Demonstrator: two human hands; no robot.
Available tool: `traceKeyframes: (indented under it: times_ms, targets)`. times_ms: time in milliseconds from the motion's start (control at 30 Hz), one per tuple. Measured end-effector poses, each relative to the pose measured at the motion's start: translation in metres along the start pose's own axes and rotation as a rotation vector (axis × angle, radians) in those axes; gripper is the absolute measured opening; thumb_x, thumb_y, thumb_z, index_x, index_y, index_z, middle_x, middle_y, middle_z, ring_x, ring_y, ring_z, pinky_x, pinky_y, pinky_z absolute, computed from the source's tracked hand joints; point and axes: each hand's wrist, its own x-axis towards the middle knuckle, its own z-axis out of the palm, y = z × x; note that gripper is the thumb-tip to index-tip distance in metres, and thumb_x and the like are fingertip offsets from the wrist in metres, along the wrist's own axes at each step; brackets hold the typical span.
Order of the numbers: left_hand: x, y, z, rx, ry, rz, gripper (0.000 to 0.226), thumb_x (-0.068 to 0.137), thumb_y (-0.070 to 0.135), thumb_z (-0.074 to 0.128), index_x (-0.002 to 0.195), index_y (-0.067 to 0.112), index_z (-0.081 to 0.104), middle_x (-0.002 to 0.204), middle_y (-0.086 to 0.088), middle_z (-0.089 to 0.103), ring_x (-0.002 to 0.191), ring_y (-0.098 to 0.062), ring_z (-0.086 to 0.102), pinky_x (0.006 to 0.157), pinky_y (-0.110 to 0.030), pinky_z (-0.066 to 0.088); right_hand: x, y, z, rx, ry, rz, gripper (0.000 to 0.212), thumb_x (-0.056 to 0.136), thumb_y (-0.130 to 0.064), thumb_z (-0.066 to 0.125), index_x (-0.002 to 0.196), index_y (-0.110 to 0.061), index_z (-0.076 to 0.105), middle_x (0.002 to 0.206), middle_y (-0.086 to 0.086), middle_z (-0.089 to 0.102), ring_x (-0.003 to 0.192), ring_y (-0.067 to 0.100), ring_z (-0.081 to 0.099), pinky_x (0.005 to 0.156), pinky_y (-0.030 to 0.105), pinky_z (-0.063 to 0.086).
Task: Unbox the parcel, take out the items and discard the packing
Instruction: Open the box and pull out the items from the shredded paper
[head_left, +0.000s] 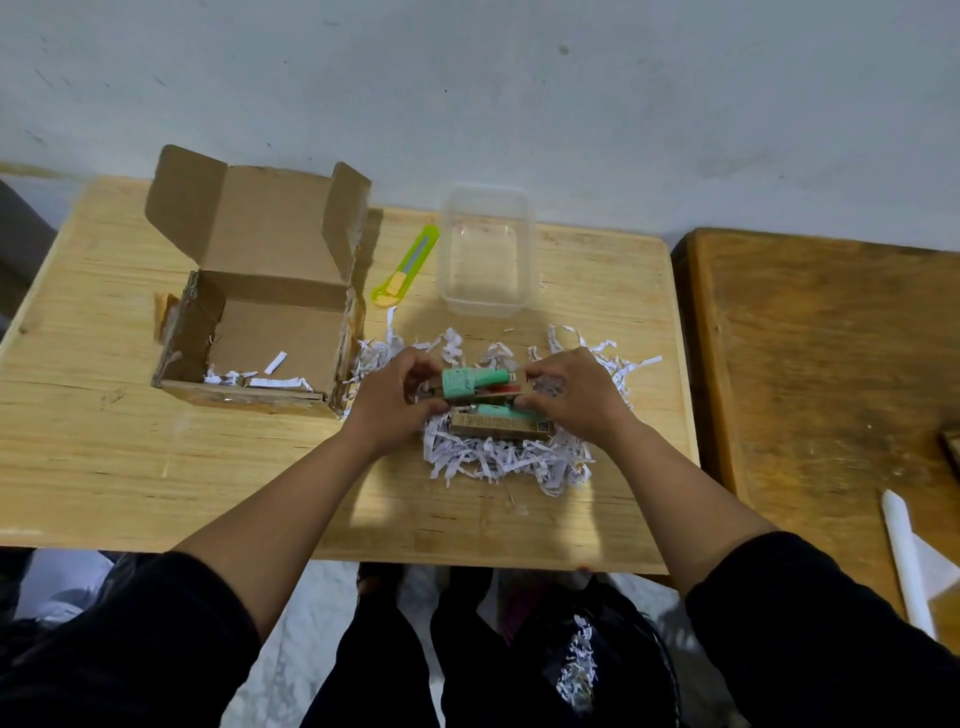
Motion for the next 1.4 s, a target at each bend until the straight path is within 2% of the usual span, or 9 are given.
traceKeyframes:
  times_ms: [167, 367, 500, 600, 900, 1033, 1167, 1300, 1400]
  targets:
    - [0.005, 0.004, -0.002, 0.101, -0.061, 0.023, 0.058, 0.07, 0.013, 0.078, 0.123, 0.019, 0.054, 0.114, -0.002, 0.062, 0.099, -0.014, 0.058, 0.09, -0.03, 0.047, -0.005, -0.003, -0.011, 0.15, 0.113, 0.014, 0.046, 0.069, -0.032, 0.078, 0.112, -0.019, 0.067, 0.11, -0.003, 0.059, 0.109, 0.011, 0.043, 0.091, 0.026, 0.035]
    - [0.008, 0.005, 0.001, 0.304, -0.082, 0.079, 0.048, 0.074, 0.021, 0.074, 0.119, 0.014, 0.06, 0.121, -0.007, 0.06, 0.112, -0.023, 0.054, 0.091, -0.025, 0.038, -0.011, -0.006, -0.037, 0.506, 0.279, 0.092, 0.041, 0.073, -0.023, 0.076, 0.111, -0.028, 0.064, 0.094, -0.007, 0.06, 0.105, 0.02, 0.05, 0.09, 0.03, 0.045]
    - [0.011, 0.006, 0.002, 0.369, -0.099, 0.086, 0.046, 0.076, 0.021, 0.073, 0.12, 0.015, 0.059, 0.125, -0.009, 0.056, 0.114, -0.024, 0.051, 0.093, -0.026, 0.037, -0.005, -0.003, -0.048, 0.78, 0.455, 0.208, 0.047, 0.076, -0.012, 0.073, 0.121, -0.008, 0.059, 0.091, -0.012, 0.058, 0.087, 0.0, 0.056, 0.066, 0.005, 0.048]
    - [0.013, 0.005, 0.003, 0.373, -0.093, 0.07, 0.045, 0.077, 0.019, 0.071, 0.12, 0.016, 0.058, 0.126, -0.006, 0.053, 0.114, -0.021, 0.051, 0.09, -0.022, 0.034, 0.009, 0.009, -0.048, 0.885, 0.573, 0.349, 0.049, 0.077, -0.013, 0.073, 0.123, -0.014, 0.058, 0.095, -0.01, 0.058, 0.081, 0.003, 0.056, 0.064, 0.012, 0.05]
    - [0.014, 0.002, 0.007, 0.368, -0.028, 0.095, 0.043, 0.075, 0.016, 0.074, 0.117, 0.016, 0.062, 0.121, -0.005, 0.057, 0.111, -0.02, 0.053, 0.092, -0.017, 0.033, 0.071, 0.052, -0.043, 0.764, 0.698, 0.593, 0.047, 0.072, -0.021, 0.077, 0.117, -0.021, 0.063, 0.097, -0.007, 0.065, 0.099, 0.014, 0.061, 0.089, 0.036, 0.055]
    - [0.014, 0.004, 0.008, 0.387, -0.031, 0.087, 0.042, 0.076, 0.017, 0.074, 0.116, 0.018, 0.062, 0.121, -0.004, 0.056, 0.094, -0.012, 0.048, 0.089, -0.019, 0.034, 0.089, 0.063, -0.041, 0.58, 0.653, 0.627, 0.047, 0.077, -0.034, 0.071, 0.122, -0.027, 0.059, 0.122, -0.001, 0.059, 0.11, 0.016, 0.052, 0.098, 0.038, 0.047]
    - [0.014, 0.005, 0.008, 0.391, -0.052, 0.065, 0.043, 0.077, 0.017, 0.073, 0.118, 0.018, 0.06, 0.126, -0.005, 0.054, 0.111, -0.021, 0.052, 0.095, -0.021, 0.033, 0.09, 0.067, -0.042, 0.4, 0.577, 0.65, 0.047, 0.079, -0.039, 0.066, 0.123, -0.028, 0.057, 0.123, 0.001, 0.058, 0.109, 0.019, 0.052, 0.097, 0.039, 0.047]
    - [0.012, 0.009, 0.006, 0.408, -0.049, 0.098, 0.035, 0.083, 0.018, 0.067, 0.118, 0.017, 0.061, 0.123, -0.004, 0.056, 0.103, -0.02, 0.054, 0.09, -0.02, 0.034, 0.079, 0.06, -0.043, 0.195, 0.533, 0.569, 0.019, 0.084, -0.032, 0.058, 0.091, -0.014, 0.059, 0.091, 0.007, 0.06, 0.1, 0.028, 0.053, 0.074, 0.039, 0.048]
    - [0.008, 0.014, 0.003, 0.376, -0.017, 0.141, 0.027, 0.087, 0.014, 0.061, 0.114, 0.013, 0.064, 0.116, -0.007, 0.061, 0.099, -0.022, 0.059, 0.085, -0.021, 0.039, 0.059, 0.047, -0.043, 0.332, 0.594, 0.52, 0.023, 0.086, -0.025, 0.057, 0.106, -0.016, 0.064, 0.102, 0.008, 0.063, 0.098, 0.025, 0.057, 0.082, 0.039, 0.052]
